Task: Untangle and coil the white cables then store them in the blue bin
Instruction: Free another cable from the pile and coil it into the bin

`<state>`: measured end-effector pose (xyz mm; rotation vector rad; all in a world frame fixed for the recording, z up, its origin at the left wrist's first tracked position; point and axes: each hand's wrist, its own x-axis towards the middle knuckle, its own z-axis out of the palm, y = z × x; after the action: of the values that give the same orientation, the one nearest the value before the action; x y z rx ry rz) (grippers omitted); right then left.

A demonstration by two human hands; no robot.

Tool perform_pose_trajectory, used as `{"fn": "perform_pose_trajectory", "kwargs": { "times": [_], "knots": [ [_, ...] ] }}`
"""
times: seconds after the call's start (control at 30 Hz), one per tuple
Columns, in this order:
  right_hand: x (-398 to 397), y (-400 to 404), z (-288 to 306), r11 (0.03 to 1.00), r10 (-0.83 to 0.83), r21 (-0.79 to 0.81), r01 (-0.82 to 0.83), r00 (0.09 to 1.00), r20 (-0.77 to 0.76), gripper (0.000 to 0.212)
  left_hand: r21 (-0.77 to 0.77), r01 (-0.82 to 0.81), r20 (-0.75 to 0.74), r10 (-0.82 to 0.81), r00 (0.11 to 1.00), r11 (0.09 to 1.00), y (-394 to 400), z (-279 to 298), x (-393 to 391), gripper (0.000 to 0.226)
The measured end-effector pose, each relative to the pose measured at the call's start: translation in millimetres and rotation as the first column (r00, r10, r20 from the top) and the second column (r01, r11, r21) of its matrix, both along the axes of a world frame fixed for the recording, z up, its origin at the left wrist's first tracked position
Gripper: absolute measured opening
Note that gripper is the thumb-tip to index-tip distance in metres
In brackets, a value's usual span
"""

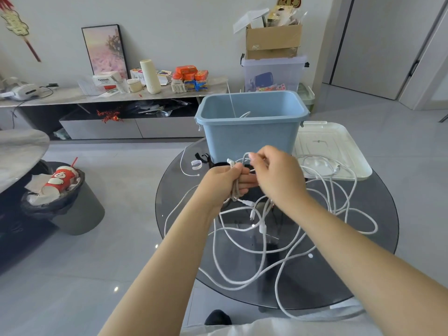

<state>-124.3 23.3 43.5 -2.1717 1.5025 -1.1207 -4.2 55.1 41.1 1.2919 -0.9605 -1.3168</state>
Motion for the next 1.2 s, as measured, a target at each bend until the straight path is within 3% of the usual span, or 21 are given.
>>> {"fn": "perform_pose_trajectory", "kwargs": {
  "times": [0.07, 0.13, 0.2, 0.33, 0.43, 0.57, 0.7, 0.83, 0.93, 1.07, 1.2],
  "knots": [
    [8, 13, -5, 0.987, 0.06, -0.142, -0.072, 0.994, -0.091, 0.03, 0.005, -0.025, -0.224, 0.025, 0.974, 1.0, -2, 1, -2, 0.027],
    [9, 17, -9, 0.958, 0.084, -0.257, -0.127, 0.981, -0.172, 0.028, 0.024, -0.05, -0.444, 0.055, 0.894, 0.998, -3, 5, 1, 0.026],
    [6, 17, -8, 0.948, 0.092, -0.278, -0.155, 0.97, -0.227, 0.025, 0.038, -0.054, -0.56, 0.066, 0.826, 0.998, -3, 8, 7, 0.029],
    [-1, 17, -3, 0.966, 0.231, -0.03, -0.257, 0.909, -0.348, 0.027, 0.05, -0.144, -0.592, 0.145, 0.793, 0.988, -2, 13, 3, 0.036],
    [-14, 11, 0, 0.929, 0.364, 0.177, -0.324, 0.884, -0.294, 0.032, -0.021, -0.279, -0.624, 0.206, 0.754, 0.96, -7, 15, 4, 0.037],
    [-42, -14, -8, 0.944, 0.33, 0.131, -0.304, 0.848, -0.415, 0.037, -0.048, -0.442, -0.746, 0.262, 0.612, 0.896, -8, 24, 17, 0.034],
    [-64, -42, -25, 0.941, 0.339, 0.122, -0.317, 0.864, -0.372, 0.022, -0.062, -0.488, -0.78, 0.263, 0.568, 0.87, -5, 31, 31, 0.036],
    [-74, -56, -42, 0.956, 0.291, 0.168, -0.241, 0.844, -0.451, 0.025, -0.029, -0.515, -0.789, 0.297, 0.538, 0.857, -7, 30, 44, 0.039],
    [-74, -55, -35, 0.938, 0.341, 0.158, -0.308, 0.901, -0.269, 0.021, 0.006, -0.541, -0.771, 0.348, 0.532, 0.841, -9, 25, 47, 0.039],
    [-71, -43, -12, 0.861, 0.414, 0.301, -0.411, 0.909, 0.056, 0.035, 0.035, -0.542, -0.726, 0.394, 0.564, 0.84, -10, 17, 52, 0.036],
    [-74, -41, -6, 0.75, 0.519, 0.509, -0.422, 0.853, -0.058, 0.035, 0.016, -0.477, -0.654, 0.37, 0.66, 0.879, -11, 13, 46, 0.037]
  ]
}}
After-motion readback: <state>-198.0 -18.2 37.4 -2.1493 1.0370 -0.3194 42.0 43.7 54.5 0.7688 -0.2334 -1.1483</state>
